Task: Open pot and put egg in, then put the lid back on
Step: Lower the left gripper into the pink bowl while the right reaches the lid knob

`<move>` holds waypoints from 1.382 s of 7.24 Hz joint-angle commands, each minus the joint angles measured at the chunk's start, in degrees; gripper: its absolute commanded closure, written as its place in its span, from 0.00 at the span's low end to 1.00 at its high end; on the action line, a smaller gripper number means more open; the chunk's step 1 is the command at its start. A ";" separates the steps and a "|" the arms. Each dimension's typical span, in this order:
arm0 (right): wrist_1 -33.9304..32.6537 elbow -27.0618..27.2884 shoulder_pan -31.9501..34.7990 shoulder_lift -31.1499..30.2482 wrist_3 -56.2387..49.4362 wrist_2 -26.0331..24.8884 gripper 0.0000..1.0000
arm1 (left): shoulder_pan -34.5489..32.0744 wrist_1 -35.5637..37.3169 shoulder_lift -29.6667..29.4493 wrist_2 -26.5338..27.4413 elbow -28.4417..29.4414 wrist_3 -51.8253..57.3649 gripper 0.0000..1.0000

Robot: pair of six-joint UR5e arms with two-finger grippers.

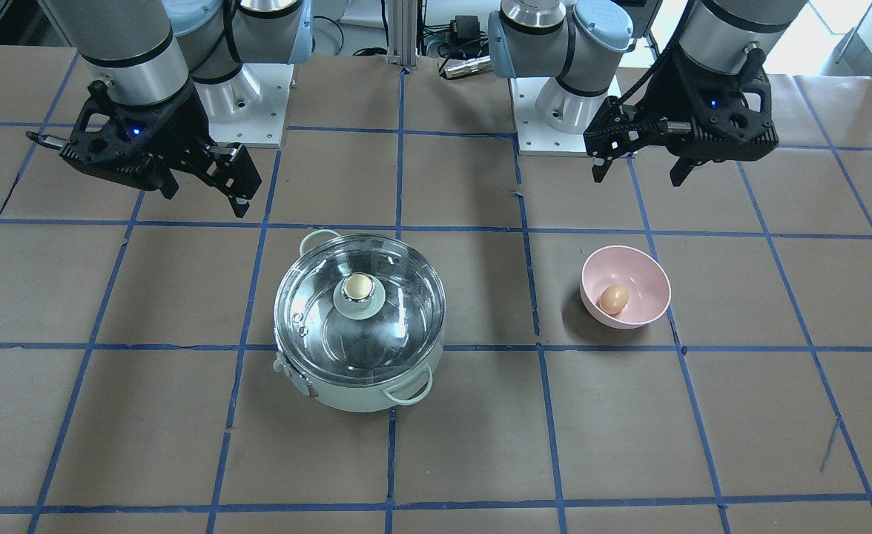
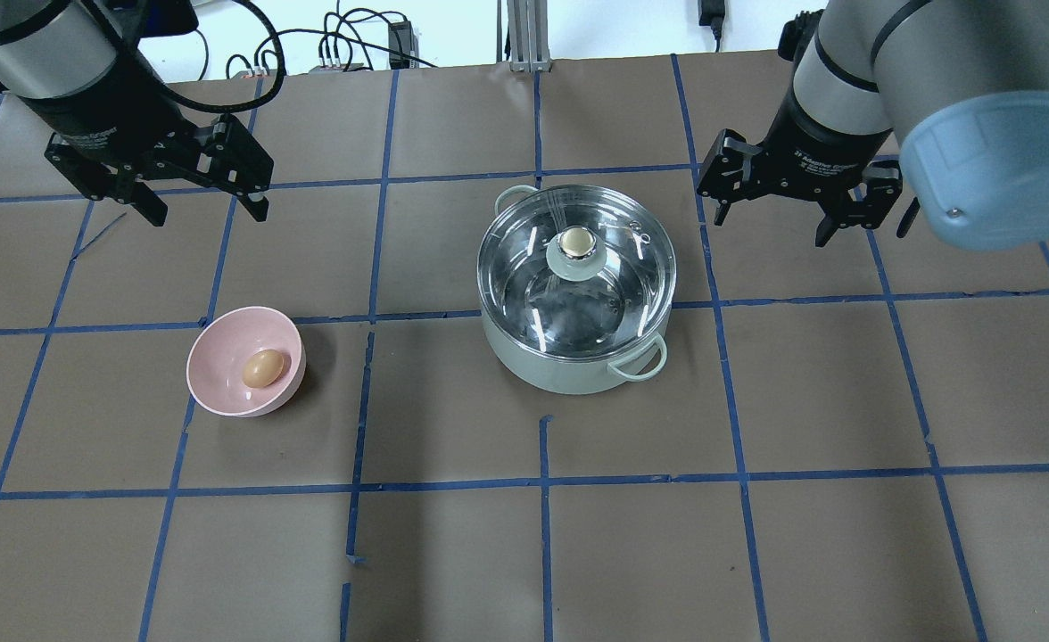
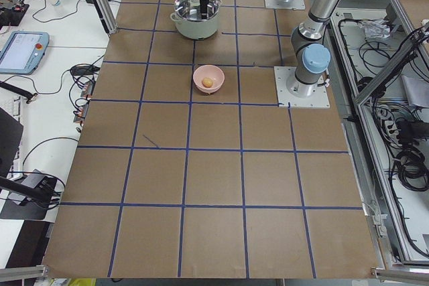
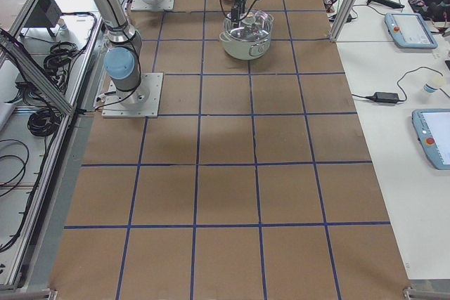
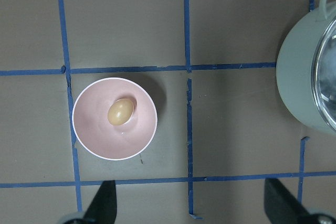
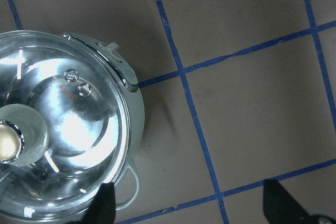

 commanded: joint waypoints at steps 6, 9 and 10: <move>-8.64 -0.28 1.92 3.51 -0.46 0.96 0.00 | 0.97 -0.25 0.97 0.79 -7.39 4.70 0.00; -16.40 -0.63 10.26 8.34 5.06 0.79 0.00 | 6.22 11.21 0.01 2.20 -18.64 12.20 0.02; -16.87 -0.55 13.07 9.93 7.96 0.62 0.00 | 7.47 18.05 -0.09 2.28 -23.12 14.38 0.02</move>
